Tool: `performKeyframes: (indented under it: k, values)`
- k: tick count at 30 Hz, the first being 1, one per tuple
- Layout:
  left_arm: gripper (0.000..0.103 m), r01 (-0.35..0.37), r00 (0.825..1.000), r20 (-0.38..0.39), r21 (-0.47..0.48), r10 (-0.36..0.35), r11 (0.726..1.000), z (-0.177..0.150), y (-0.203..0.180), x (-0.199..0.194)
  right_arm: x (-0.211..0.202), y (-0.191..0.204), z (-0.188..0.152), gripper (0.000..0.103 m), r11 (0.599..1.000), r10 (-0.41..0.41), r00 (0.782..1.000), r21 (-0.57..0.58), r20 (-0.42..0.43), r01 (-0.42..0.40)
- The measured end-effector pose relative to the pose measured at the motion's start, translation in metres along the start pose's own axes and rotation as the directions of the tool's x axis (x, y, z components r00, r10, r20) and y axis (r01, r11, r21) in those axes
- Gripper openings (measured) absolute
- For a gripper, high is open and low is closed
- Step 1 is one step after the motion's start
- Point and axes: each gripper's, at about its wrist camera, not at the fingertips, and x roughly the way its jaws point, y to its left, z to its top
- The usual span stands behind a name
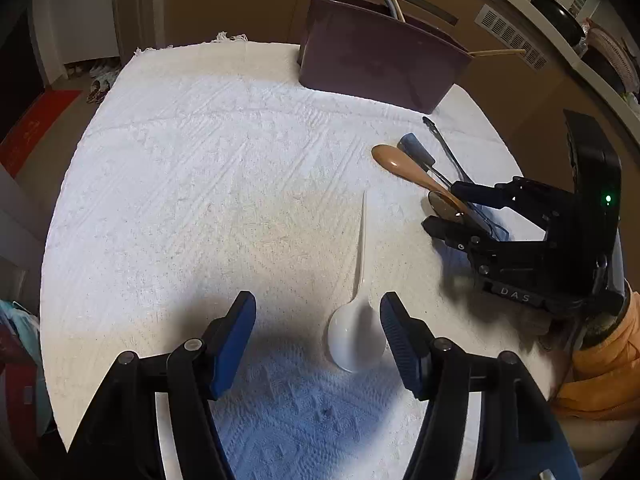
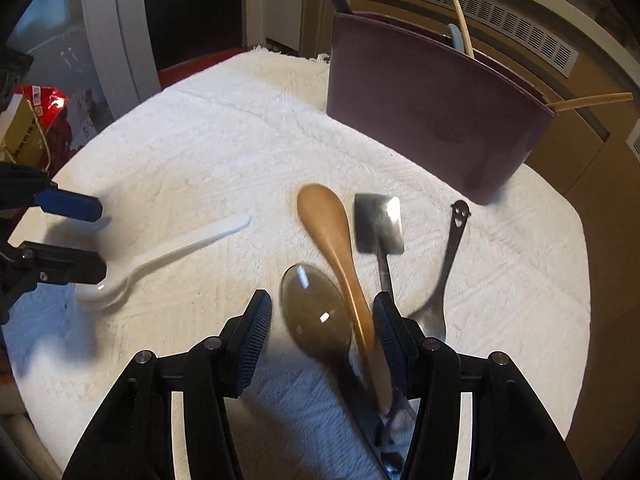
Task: Organize utensils
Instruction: 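Reach the left gripper toward the white plastic spoon while the right gripper grasps the amber spoon, then grasp the white plastic spoon with the left gripper while the right gripper lifts the amber spoon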
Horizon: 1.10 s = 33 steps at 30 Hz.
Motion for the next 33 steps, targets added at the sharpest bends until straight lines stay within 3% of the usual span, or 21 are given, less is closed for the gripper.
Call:
performKeyframes:
  k: [3, 5, 10, 14, 21, 29, 33]
  values:
    - [0.061, 0.0, 1.0, -0.002, 0.003, 0.0, 1.0, -0.002, 0.002, -0.001, 0.002, -0.005, 0.004, 0.05, 0.999, 0.023, 1.0, 0.027, -0.016, -0.022]
    - [0.061, 0.004, 1.0, -0.003, 0.011, -0.004, 1.0, -0.002, 0.0, -0.001, 0.0, -0.007, 0.003, 0.036, 0.999, 0.035, 0.999, 0.04, -0.017, -0.035]
    - [0.061, 0.025, 1.0, -0.014, 0.083, -0.024, 0.996, -0.003, -0.017, 0.002, -0.019, -0.018, -0.004, 0.036, 0.991, 0.06, 0.998, 0.12, 0.008, -0.061]
    - [0.06, 0.009, 1.0, -0.015, 0.172, -0.006, 0.985, 0.0, -0.034, 0.006, -0.055, -0.037, -0.009, 0.036, 0.977, 0.054, 0.995, 0.203, 0.084, -0.07]
    - [0.027, -0.002, 0.997, -0.08, 0.26, 0.024, 0.966, 0.03, -0.043, 0.023, -0.098, -0.059, -0.024, 0.034, 0.962, -0.05, 0.99, 0.273, 0.135, 0.011]
    - [0.024, -0.047, 0.986, -0.141, 0.302, 0.093, 0.952, 0.059, -0.056, 0.05, -0.096, -0.068, -0.041, 0.034, 0.945, -0.05, 0.991, 0.328, 0.127, 0.005]
    - [0.014, -0.084, 0.978, -0.159, 0.299, 0.137, 0.95, 0.061, -0.058, 0.06, -0.094, -0.071, -0.047, 0.034, 0.94, -0.046, 0.991, 0.34, 0.128, 0.0]
